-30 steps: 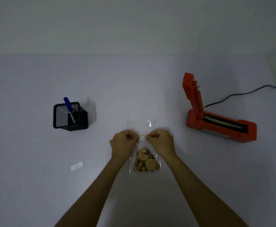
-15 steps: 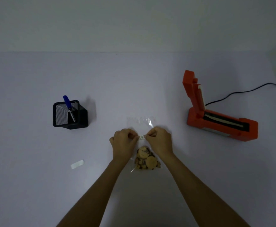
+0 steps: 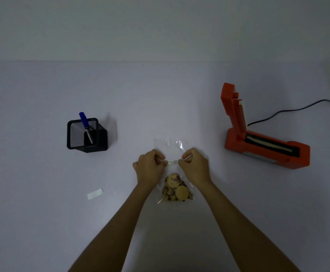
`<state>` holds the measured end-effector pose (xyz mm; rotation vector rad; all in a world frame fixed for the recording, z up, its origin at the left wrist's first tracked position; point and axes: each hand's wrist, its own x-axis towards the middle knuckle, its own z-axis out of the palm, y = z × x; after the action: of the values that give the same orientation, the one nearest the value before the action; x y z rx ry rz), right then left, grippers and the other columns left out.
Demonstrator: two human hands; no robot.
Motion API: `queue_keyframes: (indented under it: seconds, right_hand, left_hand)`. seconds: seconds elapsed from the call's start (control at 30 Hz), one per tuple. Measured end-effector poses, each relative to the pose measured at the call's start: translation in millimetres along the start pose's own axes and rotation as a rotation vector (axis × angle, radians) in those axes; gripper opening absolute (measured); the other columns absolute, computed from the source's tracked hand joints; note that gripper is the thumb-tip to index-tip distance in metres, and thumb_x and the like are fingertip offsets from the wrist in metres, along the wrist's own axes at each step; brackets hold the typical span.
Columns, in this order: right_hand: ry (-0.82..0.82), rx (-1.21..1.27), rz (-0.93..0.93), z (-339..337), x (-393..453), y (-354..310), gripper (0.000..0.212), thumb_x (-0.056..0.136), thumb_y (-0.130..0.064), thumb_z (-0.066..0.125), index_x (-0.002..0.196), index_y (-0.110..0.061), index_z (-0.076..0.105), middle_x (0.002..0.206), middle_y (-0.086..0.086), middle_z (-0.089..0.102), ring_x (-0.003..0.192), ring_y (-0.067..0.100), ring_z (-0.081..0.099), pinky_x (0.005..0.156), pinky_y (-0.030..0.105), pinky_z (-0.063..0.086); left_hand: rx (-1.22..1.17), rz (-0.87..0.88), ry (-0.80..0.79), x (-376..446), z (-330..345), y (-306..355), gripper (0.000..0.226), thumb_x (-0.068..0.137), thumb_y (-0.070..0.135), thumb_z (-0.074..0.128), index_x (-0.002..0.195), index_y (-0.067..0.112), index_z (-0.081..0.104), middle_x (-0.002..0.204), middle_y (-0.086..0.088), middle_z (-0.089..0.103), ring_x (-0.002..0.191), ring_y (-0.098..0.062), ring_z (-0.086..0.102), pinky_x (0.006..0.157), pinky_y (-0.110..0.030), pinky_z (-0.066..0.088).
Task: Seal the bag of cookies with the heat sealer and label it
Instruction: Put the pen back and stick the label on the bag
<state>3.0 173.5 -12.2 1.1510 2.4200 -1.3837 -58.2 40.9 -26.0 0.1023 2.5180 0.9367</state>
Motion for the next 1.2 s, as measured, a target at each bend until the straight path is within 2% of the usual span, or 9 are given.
queue_keyframes:
  seconds: [0.23,0.4,0.53,0.67,0.83,0.9,1.0,1.1,1.2]
  right_hand:
    - [-0.001,0.011,-0.014,-0.9,0.9,2.7,0.012,0.08,-0.01,0.071,0.081,-0.011,0.059,0.065,-0.004,0.058,0.057,0.001,0.051,0.052,0.003,0.04]
    - [-0.019,-0.007,-0.027,-3.0,3.8,4.4,0.011,0.082,-0.004,0.066,0.081,-0.012,0.058,0.062,-0.008,0.055,0.056,0.001,0.05,0.051,0.003,0.039]
    - [-0.015,-0.005,-0.033,-2.5,3.0,5.1,0.012,0.081,-0.01,0.07,0.08,-0.012,0.058,0.062,-0.008,0.056,0.057,0.001,0.051,0.051,0.003,0.039]
    - [-0.038,-0.004,-0.035,-4.2,4.5,6.0,0.011,0.082,-0.006,0.067,0.082,-0.013,0.058,0.063,-0.007,0.056,0.058,0.006,0.052,0.055,0.016,0.041]
    - [-0.079,-0.018,-0.046,-6.5,4.5,8.2,0.017,0.079,-0.009,0.073,0.085,-0.013,0.058,0.063,-0.008,0.056,0.057,0.001,0.051,0.049,0.003,0.039]
    - [-0.092,-0.018,-0.048,-7.7,5.2,9.1,0.018,0.078,-0.006,0.072,0.086,-0.013,0.058,0.063,-0.007,0.056,0.057,0.001,0.051,0.049,0.006,0.039]
    - [-0.093,-0.003,-0.049,-6.3,4.7,10.6,0.02,0.078,-0.012,0.076,0.087,-0.012,0.058,0.061,-0.006,0.055,0.055,0.003,0.051,0.055,0.018,0.041]
    - [-0.099,-0.007,-0.06,-3.5,2.4,11.9,0.029,0.074,-0.019,0.081,0.087,-0.012,0.055,0.063,-0.002,0.057,0.055,0.008,0.052,0.05,0.013,0.04]
    - [-0.112,-0.029,-0.076,-5.6,3.6,11.8,0.026,0.077,-0.008,0.075,0.088,-0.012,0.053,0.063,-0.002,0.056,0.054,0.008,0.051,0.046,0.007,0.039]
  left_hand:
    - [-0.024,-0.002,-0.001,-0.6,-1.5,0.0,0.014,0.08,0.023,0.07,0.078,0.031,0.058,0.065,0.013,0.056,0.074,-0.006,0.055,0.078,-0.03,0.024]
    - [-0.021,-0.015,-0.022,1.6,-1.4,0.0,0.012,0.078,0.025,0.071,0.08,0.029,0.06,0.065,0.014,0.055,0.074,-0.004,0.054,0.078,-0.03,0.024]
    - [-0.026,-0.001,-0.022,1.6,-2.8,-1.5,0.013,0.078,0.026,0.071,0.078,0.03,0.059,0.065,0.014,0.056,0.073,-0.003,0.054,0.078,-0.03,0.025]
    - [-0.024,0.015,-0.016,0.7,-2.8,-2.9,0.013,0.079,0.027,0.071,0.077,0.03,0.058,0.066,0.014,0.056,0.073,-0.005,0.055,0.078,-0.03,0.025]
    - [-0.014,0.066,-0.008,0.5,-2.1,-8.8,0.011,0.08,0.032,0.071,0.077,0.027,0.061,0.073,0.01,0.065,0.076,-0.007,0.06,0.08,-0.032,0.032]
    - [-0.019,0.089,0.002,0.3,-0.7,-11.7,0.013,0.079,0.034,0.072,0.076,0.027,0.061,0.074,0.01,0.066,0.076,-0.007,0.061,0.079,-0.032,0.031]
    - [-0.02,0.111,0.008,-0.4,1.4,-14.3,0.014,0.079,0.034,0.072,0.076,0.028,0.06,0.071,0.01,0.064,0.074,-0.007,0.06,0.081,-0.036,0.034]
    - [-0.025,0.141,-0.012,-1.3,0.0,-16.8,0.019,0.076,0.039,0.074,0.075,0.029,0.058,0.066,0.012,0.06,0.07,-0.004,0.058,0.08,-0.034,0.034]
    - [-0.022,0.145,-0.045,-0.7,-3.1,-17.5,0.022,0.073,0.041,0.076,0.077,0.027,0.059,0.07,0.01,0.062,0.072,-0.006,0.059,0.079,-0.033,0.033]
